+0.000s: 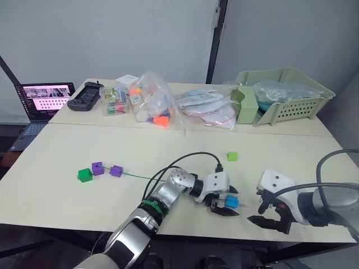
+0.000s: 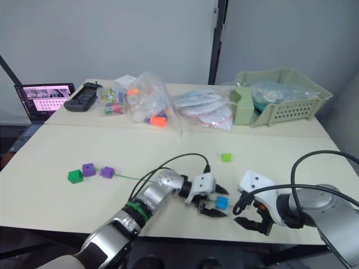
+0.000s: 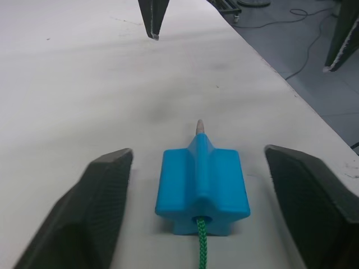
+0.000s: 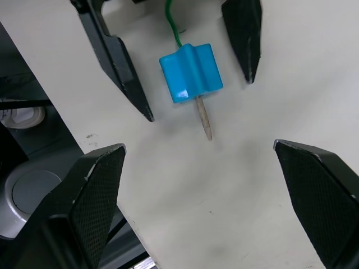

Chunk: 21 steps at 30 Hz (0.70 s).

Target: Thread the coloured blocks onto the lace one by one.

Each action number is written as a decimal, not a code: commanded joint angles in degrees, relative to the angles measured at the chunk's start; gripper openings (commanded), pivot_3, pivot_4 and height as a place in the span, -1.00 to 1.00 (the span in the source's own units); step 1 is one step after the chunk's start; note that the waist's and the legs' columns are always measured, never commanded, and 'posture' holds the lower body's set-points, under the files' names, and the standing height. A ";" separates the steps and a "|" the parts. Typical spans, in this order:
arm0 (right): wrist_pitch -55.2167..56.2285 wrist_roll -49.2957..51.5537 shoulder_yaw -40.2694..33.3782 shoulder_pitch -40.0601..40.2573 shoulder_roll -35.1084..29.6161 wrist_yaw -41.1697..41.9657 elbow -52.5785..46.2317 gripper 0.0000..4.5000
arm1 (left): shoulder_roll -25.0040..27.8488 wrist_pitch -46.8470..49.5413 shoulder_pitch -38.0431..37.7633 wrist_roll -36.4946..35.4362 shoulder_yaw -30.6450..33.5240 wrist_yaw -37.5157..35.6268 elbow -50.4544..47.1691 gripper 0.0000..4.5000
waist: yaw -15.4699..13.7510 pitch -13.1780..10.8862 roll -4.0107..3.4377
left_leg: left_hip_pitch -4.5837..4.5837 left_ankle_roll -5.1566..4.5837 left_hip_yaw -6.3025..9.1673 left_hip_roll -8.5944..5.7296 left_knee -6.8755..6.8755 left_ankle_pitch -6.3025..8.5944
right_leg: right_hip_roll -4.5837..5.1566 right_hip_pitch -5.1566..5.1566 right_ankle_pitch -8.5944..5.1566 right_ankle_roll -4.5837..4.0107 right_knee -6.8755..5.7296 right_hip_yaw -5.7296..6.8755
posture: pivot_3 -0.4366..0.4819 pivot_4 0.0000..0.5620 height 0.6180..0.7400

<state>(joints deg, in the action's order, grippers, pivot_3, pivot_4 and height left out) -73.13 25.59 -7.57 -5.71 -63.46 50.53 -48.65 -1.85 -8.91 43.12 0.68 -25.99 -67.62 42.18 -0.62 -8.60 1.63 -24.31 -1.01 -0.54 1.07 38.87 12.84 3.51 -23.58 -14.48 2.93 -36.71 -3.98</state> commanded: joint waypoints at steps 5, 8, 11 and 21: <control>4.10 0.44 2.75 -1.07 1.13 -3.32 0.32 1.00 | -0.63 -1.36 1.17 0.16 0.73 0.31 -0.44 -0.37 | 0.02 0.00 0.00 | 0.00 0.00 0.00 0.00 0.00 0.00 | 0.00 0.00 0.00 0.00 0.00 0.00 | -0.05 -0.47 0.91; 11.07 -4.55 9.62 -1.30 -0.35 -4.82 3.22 1.00 | 0.03 -1.27 1.05 0.30 0.71 -0.11 -0.92 -0.37 | 0.09 0.00 0.00 | 0.01 0.00 0.00 0.00 -0.01 0.00 | 0.00 0.00 0.00 0.00 0.00 0.00 | -0.05 -0.47 0.91; 17.70 -9.86 15.61 -2.68 -1.83 -5.23 7.38 1.00 | 0.32 -1.20 0.83 0.32 0.76 -0.12 -1.33 -0.37 | 0.14 0.00 -0.01 | 0.01 0.00 -0.02 0.00 0.00 0.00 | 0.00 0.00 0.00 0.00 0.00 -0.01 | -0.05 -0.47 0.91; 25.40 -15.21 22.64 -6.54 -0.18 -2.47 14.47 0.33 | 0.87 -0.79 0.72 0.44 0.89 0.09 -1.86 -0.37 | 0.13 0.01 -0.01 | 0.02 0.00 -0.01 0.01 0.00 0.00 | -0.01 -0.01 0.00 0.00 -0.02 -0.01 | -0.05 -0.47 0.91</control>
<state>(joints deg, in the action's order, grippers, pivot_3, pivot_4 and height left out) -48.90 11.47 15.26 -11.31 -63.77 47.73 -34.13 -0.78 -9.64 43.12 1.17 -25.71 -67.75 41.94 -0.49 -8.59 1.62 -24.29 -1.01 -0.56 1.08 38.88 12.84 3.50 -23.59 -14.48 2.92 -36.73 -3.99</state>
